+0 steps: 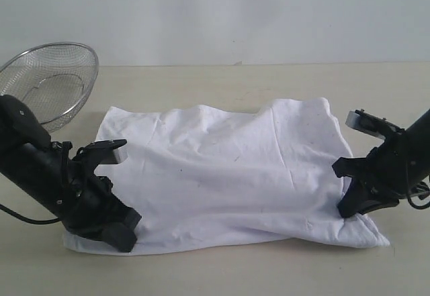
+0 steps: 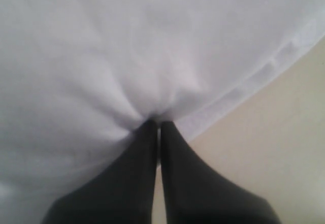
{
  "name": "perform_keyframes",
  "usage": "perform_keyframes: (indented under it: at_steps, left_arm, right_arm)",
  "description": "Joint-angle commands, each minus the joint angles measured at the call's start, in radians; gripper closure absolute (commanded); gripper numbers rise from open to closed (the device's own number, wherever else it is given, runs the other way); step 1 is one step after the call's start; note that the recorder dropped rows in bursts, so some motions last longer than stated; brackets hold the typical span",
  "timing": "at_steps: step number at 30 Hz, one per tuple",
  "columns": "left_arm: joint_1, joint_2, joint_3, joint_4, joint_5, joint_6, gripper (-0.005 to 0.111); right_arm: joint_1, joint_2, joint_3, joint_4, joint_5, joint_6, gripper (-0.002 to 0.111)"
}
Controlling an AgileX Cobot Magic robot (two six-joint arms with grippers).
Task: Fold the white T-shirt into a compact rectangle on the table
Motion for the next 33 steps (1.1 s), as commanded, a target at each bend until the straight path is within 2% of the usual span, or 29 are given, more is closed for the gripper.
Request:
perform_keyframes:
  at_steps: [1,5,12,15,17,19,22,24,25,27,28,29,31,33]
  left_arm:
    - [-0.003,0.016,0.011,0.068,-0.017,-0.005,0.102]
    - [-0.003,0.016,0.011,0.068,-0.017,-0.005,0.102]
    - [-0.003,0.016,0.011,0.068,-0.017,-0.005,0.102]
    - [-0.003,0.016,0.011,0.068,-0.017,-0.005,0.102]
    - [-0.003,0.016,0.011,0.068,-0.017,-0.005,0.102]
    - [-0.003,0.016,0.011,0.073,-0.017,-0.005,0.102]
    - [-0.003,0.016,0.011,0.075,-0.017,-0.005,0.102]
    - [-0.003,0.016,0.011,0.075,-0.015,-0.005,0.102]
    - [-0.003,0.016,0.011,0.075,-0.012,-0.005,0.102]
    - [-0.003,0.016,0.011,0.075,-0.012,-0.005,0.102]
    - [-0.003,0.016,0.011,0.075,-0.012,-0.005,0.102]
    - [-0.003,0.016,0.011,0.078,-0.012,-0.005,0.102]
    - [-0.003,0.016,0.011,0.089,-0.008,-0.013,0.102]
    - [-0.003,0.016,0.011,0.109,-0.008,-0.033,0.102]
  right_arm:
    - [0.002,-0.057,0.007,-0.019,-0.050,-0.004,0.109]
    - [0.002,-0.156,0.007,-0.123,-0.162,0.097,0.109]
    - [0.000,-0.162,-0.014,-0.235,-0.251,0.196,0.109]
    - [0.000,-0.162,-0.031,-0.251,-0.239,0.196,0.109]
    - [0.000,-0.162,-0.031,-0.258,-0.164,0.196,0.108]
    - [0.000,-0.162,-0.031,-0.307,-0.119,0.206,0.098]
    - [0.000,-0.162,-0.031,-0.407,-0.086,0.285,0.067]
    - [0.000,-0.162,-0.031,-0.460,-0.072,0.357,0.055]
    - [0.000,-0.162,-0.031,-0.486,-0.063,0.396,0.053]
    - [0.000,-0.162,-0.031,-0.513,-0.052,0.435,0.058]
    - [0.000,-0.162,-0.031,-0.509,-0.049,0.433,0.065]
    - [0.002,-0.164,-0.031,-0.496,-0.045,0.423,0.075]
    - [0.014,-0.179,-0.031,-0.466,-0.032,0.365,0.108]
    - [0.034,-0.209,-0.031,-0.442,-0.039,0.329,0.109]
